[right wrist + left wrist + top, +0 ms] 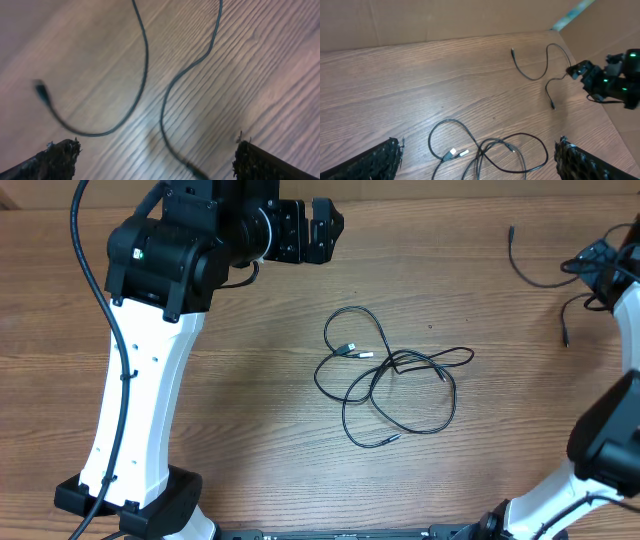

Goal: Untangle cables

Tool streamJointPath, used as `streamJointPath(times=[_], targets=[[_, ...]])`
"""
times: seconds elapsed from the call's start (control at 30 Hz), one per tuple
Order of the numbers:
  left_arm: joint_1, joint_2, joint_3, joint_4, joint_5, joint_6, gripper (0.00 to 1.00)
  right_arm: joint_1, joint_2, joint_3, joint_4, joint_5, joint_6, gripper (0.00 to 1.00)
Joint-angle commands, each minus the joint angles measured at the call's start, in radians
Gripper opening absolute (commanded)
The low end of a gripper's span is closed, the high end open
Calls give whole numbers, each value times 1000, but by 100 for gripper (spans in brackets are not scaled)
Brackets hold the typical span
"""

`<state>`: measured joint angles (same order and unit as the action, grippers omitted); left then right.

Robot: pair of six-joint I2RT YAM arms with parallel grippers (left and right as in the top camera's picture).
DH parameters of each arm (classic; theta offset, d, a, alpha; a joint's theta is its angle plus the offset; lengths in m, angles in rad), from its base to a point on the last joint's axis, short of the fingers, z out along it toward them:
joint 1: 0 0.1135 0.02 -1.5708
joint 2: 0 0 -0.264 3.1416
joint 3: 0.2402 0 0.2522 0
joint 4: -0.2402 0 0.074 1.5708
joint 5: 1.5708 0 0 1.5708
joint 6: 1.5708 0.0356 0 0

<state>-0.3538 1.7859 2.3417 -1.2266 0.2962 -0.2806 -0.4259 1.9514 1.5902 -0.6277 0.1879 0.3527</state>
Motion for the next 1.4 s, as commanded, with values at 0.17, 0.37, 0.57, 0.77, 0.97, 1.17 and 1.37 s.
streamJointPath(times=[0.17, 0.37, 0.57, 0.77, 0.97, 1.17, 1.37], targets=[[-6, -7, -5, -8, 8, 23, 100, -8, 154, -3, 0, 24, -232, 96], [-6, -7, -5, -35, 8, 23, 100, -10, 214, -3, 10, 21, -231, 80], [-6, -7, -5, -60, 8, 23, 100, -10, 222, -14, 35, 21, -231, 65], [-6, -7, -5, -60, 8, 23, 100, -9, 239, -20, 43, -11, -231, 64], [-6, -7, -5, -60, 8, 23, 100, -9, 265, -20, 44, -54, -231, 61], [-6, -7, -5, -60, 8, 23, 100, -10, 288, -20, 45, -54, -231, 42], [-6, -7, -5, -60, 8, 23, 100, -10, 288, -20, 47, -55, -222, 15]])
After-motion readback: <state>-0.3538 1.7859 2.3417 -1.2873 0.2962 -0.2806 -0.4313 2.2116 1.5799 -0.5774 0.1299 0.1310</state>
